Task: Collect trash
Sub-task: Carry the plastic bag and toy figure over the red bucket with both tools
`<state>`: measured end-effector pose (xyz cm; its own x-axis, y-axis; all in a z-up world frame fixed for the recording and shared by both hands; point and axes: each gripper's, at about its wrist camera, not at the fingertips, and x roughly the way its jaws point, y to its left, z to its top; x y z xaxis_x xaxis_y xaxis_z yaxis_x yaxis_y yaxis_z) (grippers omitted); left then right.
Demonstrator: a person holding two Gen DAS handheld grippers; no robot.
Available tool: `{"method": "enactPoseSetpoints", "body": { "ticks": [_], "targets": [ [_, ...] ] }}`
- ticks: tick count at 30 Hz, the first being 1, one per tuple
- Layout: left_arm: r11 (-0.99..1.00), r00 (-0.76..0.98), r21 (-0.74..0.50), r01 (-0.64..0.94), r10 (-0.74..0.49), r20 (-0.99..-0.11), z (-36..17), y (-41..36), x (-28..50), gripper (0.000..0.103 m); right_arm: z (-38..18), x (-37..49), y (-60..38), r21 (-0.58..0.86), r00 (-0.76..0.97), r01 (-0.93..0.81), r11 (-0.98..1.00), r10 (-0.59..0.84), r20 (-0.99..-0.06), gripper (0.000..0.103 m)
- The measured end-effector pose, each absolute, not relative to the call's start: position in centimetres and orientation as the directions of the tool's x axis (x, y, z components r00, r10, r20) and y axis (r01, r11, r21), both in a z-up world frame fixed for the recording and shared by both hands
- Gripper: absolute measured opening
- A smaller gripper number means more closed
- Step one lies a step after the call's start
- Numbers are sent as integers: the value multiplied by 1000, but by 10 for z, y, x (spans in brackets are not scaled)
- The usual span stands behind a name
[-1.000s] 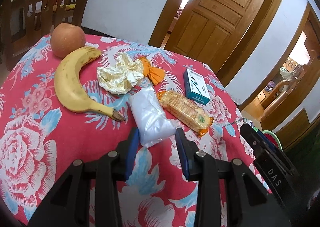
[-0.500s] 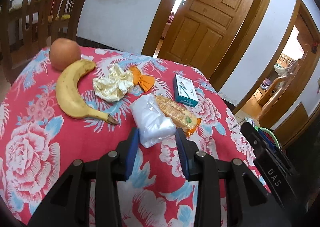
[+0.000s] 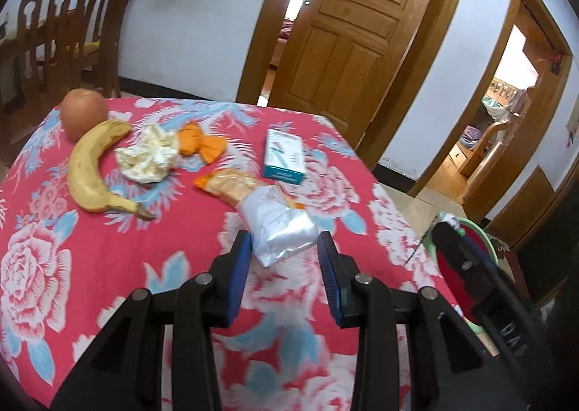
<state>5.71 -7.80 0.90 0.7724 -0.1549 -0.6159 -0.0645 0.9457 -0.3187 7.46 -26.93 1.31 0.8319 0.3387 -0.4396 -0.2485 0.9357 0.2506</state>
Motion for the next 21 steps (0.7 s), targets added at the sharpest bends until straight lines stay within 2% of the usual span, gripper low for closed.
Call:
{"method": "enactPoseSetpoints", "body": {
  "ticks": [6, 12, 17, 21],
  "targets": [
    [958, 771, -288, -16, -171, -614, 17, -114, 53, 38, 9, 70, -293, 286, 828, -214, 934, 329, -453, 47],
    [959, 756, -281, 46, -217, -617, 17, -151, 55, 38, 12, 59, -325, 287, 854, -199, 937, 310, -417, 47],
    [960, 736, -267, 89, -244, -632, 14, -179, 57, 38, 5, 64, -351, 333, 849, -133, 933, 280, -447, 47],
    [958, 728, -256, 127, -265, -632, 16, -199, 62, 38, 5, 56, -364, 312, 860, -100, 945, 240, -450, 47]
  ]
}}
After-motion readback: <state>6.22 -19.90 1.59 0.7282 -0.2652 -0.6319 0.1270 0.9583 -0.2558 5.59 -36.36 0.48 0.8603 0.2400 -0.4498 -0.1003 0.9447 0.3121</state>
